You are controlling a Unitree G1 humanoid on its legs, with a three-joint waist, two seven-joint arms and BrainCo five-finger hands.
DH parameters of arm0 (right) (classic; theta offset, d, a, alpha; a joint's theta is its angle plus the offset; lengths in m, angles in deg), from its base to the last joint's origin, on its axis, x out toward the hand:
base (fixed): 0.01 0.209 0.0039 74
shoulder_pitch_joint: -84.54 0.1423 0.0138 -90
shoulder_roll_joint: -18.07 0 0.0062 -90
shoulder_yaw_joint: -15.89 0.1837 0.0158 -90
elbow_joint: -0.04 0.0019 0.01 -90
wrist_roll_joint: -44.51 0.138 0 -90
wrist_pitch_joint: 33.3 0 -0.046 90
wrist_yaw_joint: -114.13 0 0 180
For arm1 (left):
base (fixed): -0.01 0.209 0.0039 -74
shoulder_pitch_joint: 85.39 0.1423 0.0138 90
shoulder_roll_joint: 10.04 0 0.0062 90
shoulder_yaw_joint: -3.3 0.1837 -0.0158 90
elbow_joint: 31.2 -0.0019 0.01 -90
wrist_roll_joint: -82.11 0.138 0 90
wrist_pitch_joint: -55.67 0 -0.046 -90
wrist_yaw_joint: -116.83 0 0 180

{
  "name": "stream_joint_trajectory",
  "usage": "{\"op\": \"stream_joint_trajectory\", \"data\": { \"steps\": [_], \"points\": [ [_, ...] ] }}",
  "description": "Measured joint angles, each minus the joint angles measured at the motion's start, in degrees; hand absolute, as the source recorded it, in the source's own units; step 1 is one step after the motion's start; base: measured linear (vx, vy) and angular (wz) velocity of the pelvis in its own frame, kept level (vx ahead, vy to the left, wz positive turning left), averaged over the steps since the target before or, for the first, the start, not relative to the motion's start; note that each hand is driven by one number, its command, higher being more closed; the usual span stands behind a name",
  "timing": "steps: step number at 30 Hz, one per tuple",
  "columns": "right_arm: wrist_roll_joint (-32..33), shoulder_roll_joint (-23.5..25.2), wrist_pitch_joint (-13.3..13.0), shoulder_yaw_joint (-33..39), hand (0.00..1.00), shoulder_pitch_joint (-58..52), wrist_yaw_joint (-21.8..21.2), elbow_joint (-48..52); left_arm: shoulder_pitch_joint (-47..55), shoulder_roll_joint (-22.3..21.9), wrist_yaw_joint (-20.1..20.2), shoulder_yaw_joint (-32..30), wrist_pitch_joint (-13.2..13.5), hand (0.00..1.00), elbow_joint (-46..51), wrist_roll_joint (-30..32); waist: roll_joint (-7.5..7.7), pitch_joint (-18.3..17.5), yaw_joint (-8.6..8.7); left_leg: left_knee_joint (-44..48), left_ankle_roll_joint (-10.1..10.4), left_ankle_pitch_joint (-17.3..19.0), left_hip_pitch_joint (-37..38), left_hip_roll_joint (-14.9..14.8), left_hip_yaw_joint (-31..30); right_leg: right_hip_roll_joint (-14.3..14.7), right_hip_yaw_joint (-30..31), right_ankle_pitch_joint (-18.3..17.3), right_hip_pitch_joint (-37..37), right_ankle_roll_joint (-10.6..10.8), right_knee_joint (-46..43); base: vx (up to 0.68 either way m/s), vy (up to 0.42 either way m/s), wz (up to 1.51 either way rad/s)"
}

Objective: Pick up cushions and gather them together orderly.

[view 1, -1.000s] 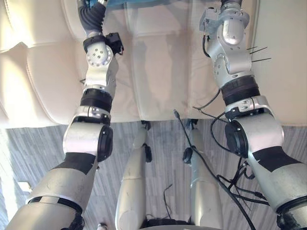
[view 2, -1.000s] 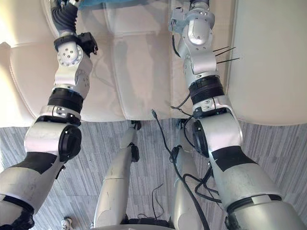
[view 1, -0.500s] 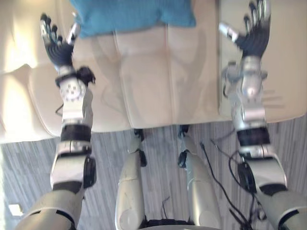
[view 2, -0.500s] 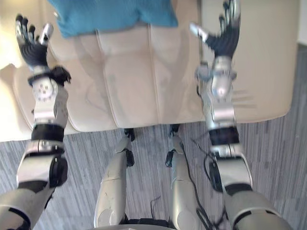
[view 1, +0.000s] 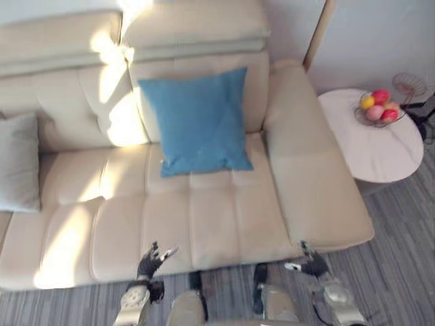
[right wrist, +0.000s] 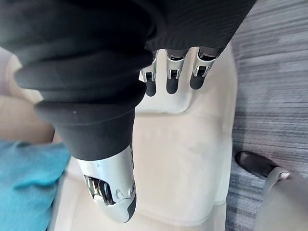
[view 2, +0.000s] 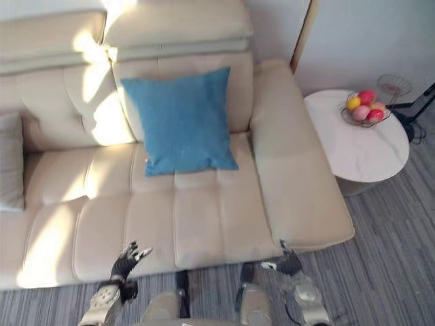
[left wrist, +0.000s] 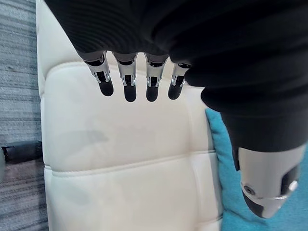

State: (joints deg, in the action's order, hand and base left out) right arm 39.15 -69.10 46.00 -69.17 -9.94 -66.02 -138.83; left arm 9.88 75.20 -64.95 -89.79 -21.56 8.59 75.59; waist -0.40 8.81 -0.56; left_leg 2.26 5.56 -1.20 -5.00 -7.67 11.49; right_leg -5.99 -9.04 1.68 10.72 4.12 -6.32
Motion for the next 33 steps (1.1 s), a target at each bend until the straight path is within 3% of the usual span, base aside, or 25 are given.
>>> {"op": "stream_joint_trajectory", "data": {
  "steps": [6, 7, 8, 9, 10, 11, 12, 14, 15, 16, 17, 18, 19, 20, 21, 23, 24, 25, 27, 28, 29, 31, 33],
  "points": [
    [-0.02, -0.70, 1.09, 1.23, 0.00, 0.16, -0.06, -4.51, 1.04, 0.48, 0.51, -1.70, -0.16, 0.00, -3.71, 1.97, 0.69, -1.68, 0.16, 1.92, -1.33, 1.93, 1.96, 1.22, 5.21, -0.50, 5.23, 3.76, -0.50, 0.76, 1.83, 0.03, 0.081, -0.45],
    [-0.02, -0.71, 1.10, 1.08, 0.00, 0.20, -0.05, -5.00, 0.07, 0.42, 0.58, -1.64, -0.45, 0.00, -3.81, 2.31, 0.87, -1.58, 0.67, 4.17, -1.96, 2.23, 0.72, 1.34, 5.28, -0.94, 5.87, 4.25, 0.86, 1.49, -0.38, -0.07, 0.069, -0.18],
    [0.00, -0.81, 1.28, 0.85, 0.00, 0.92, -0.08, -5.66, -0.56, 0.08, 0.65, -1.67, -0.55, 0.00, -3.68, 2.74, 0.15, -1.77, 0.33, 4.60, -3.36, 2.04, -0.30, 0.00, 5.44, -0.95, 6.63, 4.20, 1.06, 4.88, -1.17, -0.08, 0.036, -0.11],
    [0.02, -0.64, 1.32, 0.80, 0.00, 1.36, -0.09, -5.88, -0.82, 0.14, 0.64, -1.65, -0.38, 0.00, -3.49, 2.77, -0.24, -1.36, 0.53, 4.79, -3.52, 2.34, -0.23, -0.37, 5.18, -1.07, 7.02, 0.00, 2.73, 4.71, -8.77, -0.11, 0.012, 0.26],
    [0.10, 0.29, 1.66, 0.75, 0.00, 1.01, -0.13, -6.16, -1.93, 0.49, 0.64, -1.38, -0.41, 0.00, -3.27, 2.74, 0.63, -1.16, 1.50, 5.82, -3.61, 2.22, -0.44, 0.49, 3.69, -2.20, 8.03, -8.40, 5.63, 4.62, -26.70, -0.06, -0.053, 0.64],
    [0.22, 1.16, 2.02, 0.74, 0.00, 0.66, -0.15, -6.56, -2.26, 0.71, 0.60, -1.36, -0.42, 0.00, -2.99, 2.73, 1.38, -0.94, 1.70, 7.15, -3.62, 2.22, -0.77, 1.16, 1.93, -2.47, 9.34, -11.36, 5.23, 6.45, -35.98, -0.11, -0.114, 0.97],
    [0.32, 2.19, 2.18, 0.26, 0.00, 0.49, -0.19, -6.83, -2.14, 0.81, 0.51, -1.29, -0.68, 0.00, -2.64, 2.73, 3.04, -1.59, 1.62, 9.79, -3.62, 2.22, -2.55, 1.70, 0.66, -2.20, 11.00, -12.86, 3.04, 7.91, -41.46, -0.10, -0.152, 0.79],
    [0.35, 2.01, 2.13, -0.96, 0.00, 1.48, -0.14, -6.83, -2.44, 0.58, 0.39, -1.15, -1.12, 0.00, -1.91, 2.67, 3.97, -1.67, 0.50, 13.45, -3.37, 2.06, -6.67, 1.67, -0.49, -1.52, 12.02, -17.82, 0.37, 8.19, -36.96, -0.23, -0.167, 0.35],
    [0.48, 1.31, 2.12, -0.83, 0.00, 3.98, 0.03, -6.62, -2.91, -1.35, 0.30, -0.79, -1.23, 0.00, -1.92, 2.58, 2.42, -1.19, -1.01, 13.55, -1.94, 0.75, -9.02, 0.09, -0.52, 0.84, 11.30, -19.81, -1.11, 5.25, -29.69, -0.30, -0.119, -0.06],
    [0.54, 1.29, 2.08, -0.79, 0.00, 4.59, 0.06, -6.46, -2.78, -1.91, 0.34, -0.65, -1.26, 0.00, -1.93, 2.58, 1.76, -0.91, -1.34, 13.15, -1.87, -0.01, -9.49, -0.46, -0.51, 1.52, 10.86, -20.15, -1.67, 4.55, -27.25, -0.35, -0.095, -0.26],
    [0.86, 1.52, 1.83, -0.83, 0.00, 5.55, 0.28, -6.08, -2.52, -2.62, 0.29, 0.39, -1.25, 0.00, -1.92, 2.55, 0.72, -0.33, -2.02, 11.73, -1.30, -2.02, -10.55, -1.45, -0.42, 2.70, 10.37, -21.21, -3.05, 1.34, -22.22, -0.39, -0.122, -0.02],
    [0.98, 1.23, 1.65, -0.82, 0.00, 6.62, 0.33, -6.00, -2.77, -3.60, 0.30, 0.97, -1.35, 0.00, -2.02, 2.52, -1.79, 1.12, -1.62, 11.22, -0.70, -3.22, -11.46, -2.93, -2.07, 4.64, 8.97, -19.49, -3.35, -1.30, -20.48, -0.41, -0.150, 0.14],
    [1.39, 1.22, 1.85, -0.83, 0.00, 6.51, 0.45, -6.19, -2.81, -4.16, 0.31, 1.61, -1.34, 0.00, -1.91, 2.36, -3.53, 2.02, -1.30, 9.31, 0.19, -3.76, -11.65, -4.27, -3.10, 6.31, 7.72, -17.89, -3.35, -2.32, -19.42, -0.46, -0.158, 0.40],
    [1.56, 1.58, 2.23, -0.84, 0.00, 6.22, 0.44, -6.59, -2.42, -4.16, 0.25, 1.73, -1.35, 0.00, -1.84, 1.88, -3.83, 2.15, -1.16, 6.21, 2.05, -2.46, -11.06, -4.79, -3.26, 6.41, 6.58, -16.23, -2.94, -3.36, -17.80, -0.43, -0.106, 0.54],
    [2.71, 1.63, 2.18, -0.06, 0.00, 5.35, 0.47, -6.58, -2.27, -4.08, 0.25, 1.71, -1.29, 0.00, -1.73, 1.51, -2.44, 2.46, -0.30, 5.42, 2.83, -1.00, -11.74, -3.82, -3.24, 5.34, 5.26, -14.79, -2.15, -4.92, -15.85, -0.46, -0.102, 0.51],
    [3.03, 1.56, 2.26, 2.06, 0.00, 5.19, 0.92, -6.63, -2.29, -3.92, 0.29, 1.71, -1.32, 0.00, -1.67, 1.57, -1.51, 2.83, -0.22, 14.32, 1.04, -0.01, -13.36, -1.63, -3.24, 2.99, 4.98, -13.56, -0.32, -6.27, -15.39, -0.31, -0.035, 0.20],
    [3.02, 0.95, 2.26, 3.26, 0.00, 4.73, 1.18, -6.68, -2.05, -3.97, 0.31, 1.72, -1.35, 0.00, -1.65, 1.58, -1.08, 2.90, -0.18, 21.47, -1.26, 2.59, -12.78, -0.78, -2.86, 2.41, 5.23, -10.97, 0.56, -5.80, -13.30, -0.21, 0.027, -0.10],
    [3.01, 0.68, 2.27, 3.58, 0.00, 4.54, 1.17, -6.76, -1.99, -3.91, 0.33, 1.71, -1.34, 0.00, -1.60, 1.58, -1.51, 2.67, -0.16, 23.57, -1.84, 3.83, -11.69, -0.80, -2.78, 2.45, 5.31, -9.95, 0.71, -5.59, -12.23, -0.18, 0.055, -0.15],
    [2.98, 0.28, 2.28, 3.80, 0.00, 4.00, 1.17, -7.44, -1.93, -3.82, 0.43, 1.68, -1.33, 0.00, -1.59, 1.60, -2.02, 2.35, -0.11, 23.76, -1.72, 8.36, -7.41, -0.60, -2.68, 2.69, 5.85, -7.96, 0.71, -4.86, -9.98, -0.10, 0.090, -0.09],
    [2.88, 0.19, 2.45, 4.83, 0.00, 3.76, 1.17, -8.20, -1.80, -3.80, 0.46, 1.67, -1.32, 0.00, -1.57, 1.66, -2.99, 1.72, 0.20, 16.95, -0.81, 10.08, -2.67, -0.19, -2.86, 2.98, 5.92, -6.64, 0.76, -3.79, -8.36, -0.13, 0.159, 0.02],
    [2.78, 0.46, 2.52, 5.94, 0.00, 3.60, 1.14, -8.41, -2.17, -3.66, 0.41, 1.56, -1.29, 0.00, -1.46, 1.88, -3.81, 1.17, 0.58, 10.58, -1.01, 10.38, -0.16, 0.23, -3.19, 3.23, 5.76, -5.52, 0.98, -2.60, -7.06, -0.12, 0.173, 0.09],
    [2.58, 1.34, 2.51, 6.16, 0.00, 2.86, 1.06, -8.65, -2.52, -2.76, 0.31, 1.39, -1.32, 0.00, -1.49, 2.25, -2.39, 0.26, 0.99, 7.01, -1.72, 8.04, 0.08, 1.74, -2.90, 2.12, 5.67, -2.05, 0.30, -1.34, -3.34, -0.08, 0.141, 0.11],
    [2.55, 1.45, 2.50, 6.77, 0.00, 2.56, 1.11, -8.67, -2.45, -2.40, 0.28, 1.39, -1.32, 0.00, -1.59, 2.73, -2.01, -0.10, 1.17, 5.31, -2.40, 7.33, 1.24, 2.77, -2.81, 1.67, 5.75, 0.14, -1.62, -0.71, 0.06, -0.05, 0.101, 0.04]
  ]
}}
